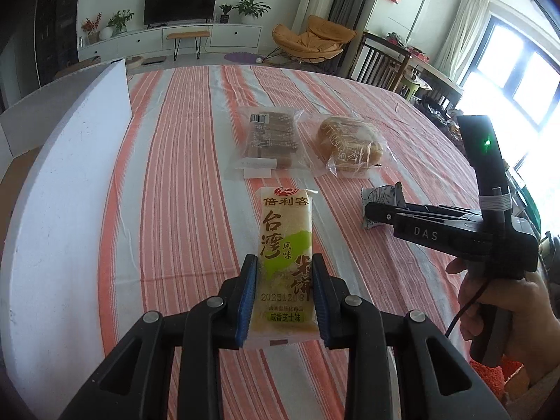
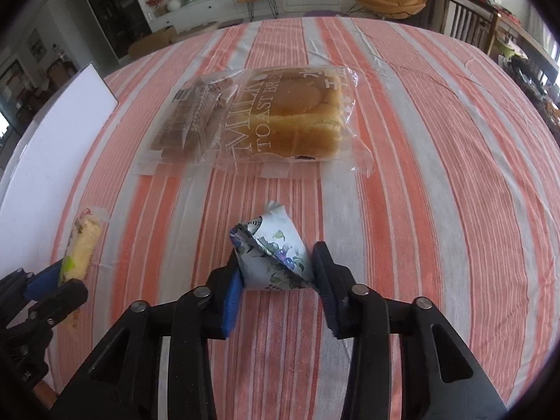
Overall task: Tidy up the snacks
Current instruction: 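Close the left tool on the cake bar while the right tool grasps the foil packet, then carry both snacks into the box and open both tools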
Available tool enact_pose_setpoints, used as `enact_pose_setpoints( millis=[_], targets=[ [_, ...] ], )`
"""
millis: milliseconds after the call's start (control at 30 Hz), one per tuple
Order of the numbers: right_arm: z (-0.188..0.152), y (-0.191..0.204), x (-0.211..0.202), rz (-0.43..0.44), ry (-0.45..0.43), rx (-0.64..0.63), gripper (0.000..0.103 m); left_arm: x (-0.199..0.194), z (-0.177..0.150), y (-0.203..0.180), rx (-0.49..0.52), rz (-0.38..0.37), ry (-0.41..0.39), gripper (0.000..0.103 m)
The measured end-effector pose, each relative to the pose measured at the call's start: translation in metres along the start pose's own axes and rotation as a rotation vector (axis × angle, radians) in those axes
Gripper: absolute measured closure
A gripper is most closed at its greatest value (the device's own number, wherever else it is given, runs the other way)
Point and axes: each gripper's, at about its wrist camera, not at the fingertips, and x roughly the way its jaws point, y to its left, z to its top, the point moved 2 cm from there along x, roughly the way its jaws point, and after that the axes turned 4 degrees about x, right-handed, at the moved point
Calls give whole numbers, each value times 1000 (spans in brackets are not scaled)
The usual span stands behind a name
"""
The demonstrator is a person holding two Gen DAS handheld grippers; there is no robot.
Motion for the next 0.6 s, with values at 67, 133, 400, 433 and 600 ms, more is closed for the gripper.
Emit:
enact_pose_setpoints(
  millis=[67, 133, 400, 433, 600],
  targets=[
    [-4, -2, -4, 20, 7, 45, 65, -26, -4, 5, -29, -46, -28, 74],
    [-9, -3, -18, 34, -14, 70, 66, -52, -6, 9, -48, -98, -55, 74],
    [-3, 93, -141, 340, -117, -13, 65, -184, 4, 50, -135, -206, -257, 74],
    [-4, 117, -155, 395, -119, -42, 65, -201, 2, 61, -156, -190, -284, 74],
    [-14, 231, -180, 594, -76, -187, 64, -254, -18, 133, -232, 82, -330, 73]
  ],
)
